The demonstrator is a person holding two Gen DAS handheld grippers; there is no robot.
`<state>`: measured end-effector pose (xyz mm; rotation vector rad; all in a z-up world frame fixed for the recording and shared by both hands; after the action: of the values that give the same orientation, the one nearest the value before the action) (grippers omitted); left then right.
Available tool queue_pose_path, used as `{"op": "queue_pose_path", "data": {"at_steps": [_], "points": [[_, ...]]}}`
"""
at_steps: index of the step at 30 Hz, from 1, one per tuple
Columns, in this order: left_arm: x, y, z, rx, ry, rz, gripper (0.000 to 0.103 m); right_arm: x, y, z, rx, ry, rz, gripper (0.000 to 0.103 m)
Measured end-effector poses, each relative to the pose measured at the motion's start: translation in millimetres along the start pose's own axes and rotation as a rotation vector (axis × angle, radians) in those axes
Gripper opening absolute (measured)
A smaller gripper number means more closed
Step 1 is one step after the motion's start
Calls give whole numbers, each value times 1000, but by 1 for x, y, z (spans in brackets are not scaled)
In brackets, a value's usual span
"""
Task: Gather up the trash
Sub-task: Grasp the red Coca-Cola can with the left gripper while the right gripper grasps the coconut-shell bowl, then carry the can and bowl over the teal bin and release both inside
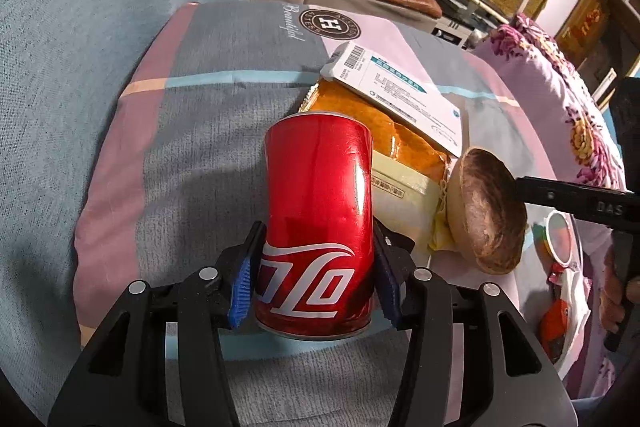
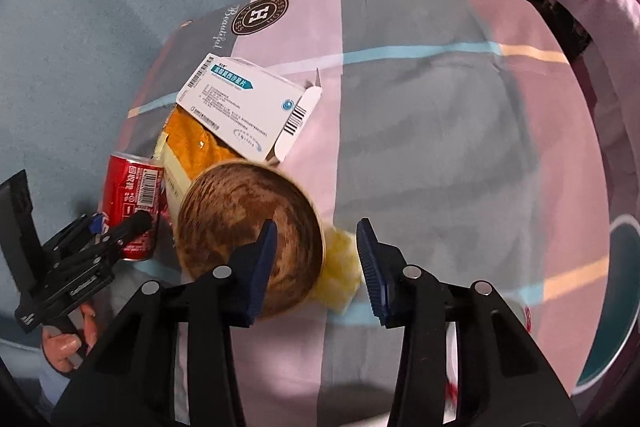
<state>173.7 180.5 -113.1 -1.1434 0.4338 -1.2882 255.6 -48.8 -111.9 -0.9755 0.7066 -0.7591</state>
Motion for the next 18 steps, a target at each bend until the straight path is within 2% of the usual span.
{"op": "queue_pose_path", "data": {"at_steps": [4,5,6,9,12,18], "points": [[-1,5,2,-4,-18,8,52,-1,17,5,-14,-17,23,36],[-1,5,2,0,-21,11,52,-1,20,5,-19,-15,34,20],[0,4,2,4,-24,15,52,-2,22,5,-21,-15,40,11],[-1,-2,1,27,-39,34,52,-4,14,5,5,-18,41,5],[2,-15,0,45,-56,10,52,-6,-5,6,51,-24,16,5],[30,-46,-7,81,-21,-45,52,6,-45,-1,123,15,1,5]]}}
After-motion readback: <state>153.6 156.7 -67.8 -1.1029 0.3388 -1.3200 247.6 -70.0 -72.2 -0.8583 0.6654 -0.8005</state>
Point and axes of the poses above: each gripper's, at about its wrist camera, not at the fingertips, and y roughly the way its jaws point, x to its right, z to its top, the point moved 4 cm from there along y, roughly the way its jaws point, and after that the axes turned 14 degrees about -y, right-handed, at the moved point
